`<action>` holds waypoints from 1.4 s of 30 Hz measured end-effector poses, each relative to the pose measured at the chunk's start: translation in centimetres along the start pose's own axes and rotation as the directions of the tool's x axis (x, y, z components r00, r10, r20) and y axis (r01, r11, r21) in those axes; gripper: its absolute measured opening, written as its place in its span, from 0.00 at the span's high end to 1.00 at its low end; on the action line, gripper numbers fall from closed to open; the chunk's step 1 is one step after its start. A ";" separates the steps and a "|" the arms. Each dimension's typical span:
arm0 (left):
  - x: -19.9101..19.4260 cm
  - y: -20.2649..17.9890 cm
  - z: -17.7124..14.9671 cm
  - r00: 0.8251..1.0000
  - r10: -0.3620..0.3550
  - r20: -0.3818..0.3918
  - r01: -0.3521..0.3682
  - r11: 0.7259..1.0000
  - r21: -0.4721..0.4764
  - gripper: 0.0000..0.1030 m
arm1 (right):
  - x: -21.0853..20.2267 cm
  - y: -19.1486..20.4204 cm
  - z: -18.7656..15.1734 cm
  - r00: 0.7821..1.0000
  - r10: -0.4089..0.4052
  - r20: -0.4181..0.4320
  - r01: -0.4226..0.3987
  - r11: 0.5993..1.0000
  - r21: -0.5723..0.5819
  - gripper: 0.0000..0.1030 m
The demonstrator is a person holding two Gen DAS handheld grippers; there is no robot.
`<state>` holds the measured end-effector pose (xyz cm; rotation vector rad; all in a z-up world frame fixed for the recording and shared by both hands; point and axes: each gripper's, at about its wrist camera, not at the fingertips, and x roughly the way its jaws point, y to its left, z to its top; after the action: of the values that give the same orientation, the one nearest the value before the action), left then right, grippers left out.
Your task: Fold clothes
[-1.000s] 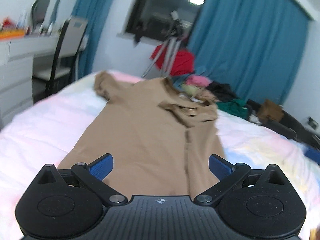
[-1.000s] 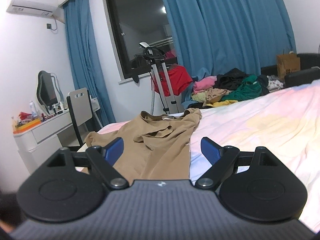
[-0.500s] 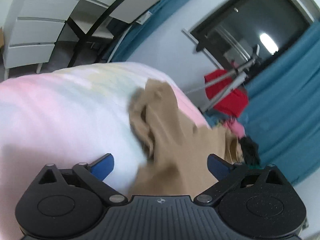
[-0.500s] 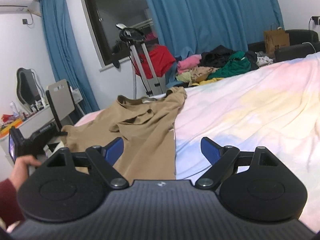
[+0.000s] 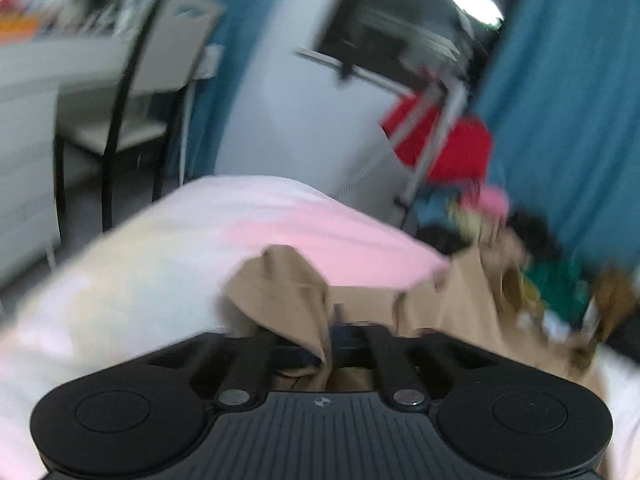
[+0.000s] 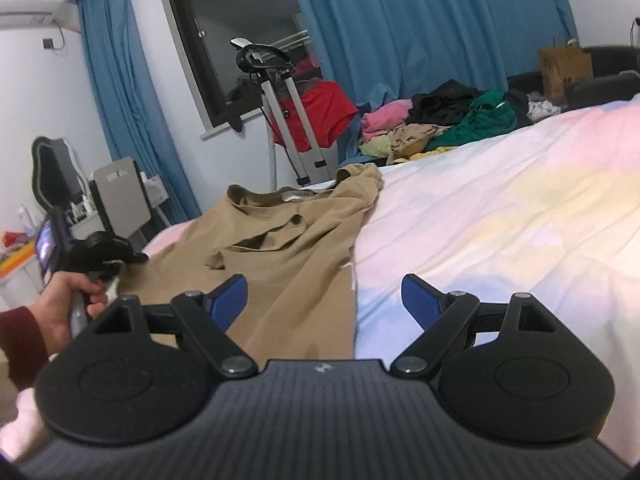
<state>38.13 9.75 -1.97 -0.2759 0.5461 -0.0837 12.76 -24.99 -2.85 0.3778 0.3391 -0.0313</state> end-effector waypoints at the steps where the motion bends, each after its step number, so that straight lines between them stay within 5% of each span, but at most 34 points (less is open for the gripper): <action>1: -0.6 -1.2 0.4 1.000 -0.007 0.015 0.007 0.999 0.049 0.97 | -0.3 0.0 0.1 1.000 0.004 0.005 -0.004 1.000 0.002 0.17; 8: -4.2 -12.8 2.2 0.995 -0.064 0.076 0.035 0.943 0.330 0.97 | -2.4 -0.8 0.8 1.000 -0.021 0.003 0.021 0.999 0.048 0.17; 15: -3.3 -26.9 -1.0 0.985 -0.171 -0.019 0.156 0.846 0.510 0.97 | -3.0 -1.9 1.0 0.999 -0.043 0.003 0.042 0.996 0.073 0.17; 20: 0.3 -31.9 -6.6 0.978 -0.149 -0.149 0.206 0.826 0.525 0.90 | -2.2 -2.9 0.9 0.999 -0.042 -0.013 0.043 0.994 0.102 0.17; 25: 1.4 -30.9 -9.5 0.966 -0.160 -0.203 0.242 0.836 0.492 0.40 | -1.8 -3.4 0.8 0.999 -0.033 -0.013 0.035 0.993 0.109 0.17; 33: -12.2 -21.7 -10.0 0.972 -0.199 -0.127 0.231 0.907 0.351 0.21 | -1.4 -4.2 0.7 1.000 -0.019 -0.013 0.021 0.993 0.118 0.17; 42: -32.2 -10.3 -15.9 0.998 -0.058 -0.013 0.059 0.975 0.213 0.17 | -5.1 -0.7 -0.2 0.999 0.036 -0.012 -0.036 0.999 -0.018 0.17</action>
<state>2.30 0.99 4.00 -0.0826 0.5313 -0.1992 7.84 -25.74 -1.54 0.3660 0.3438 0.0095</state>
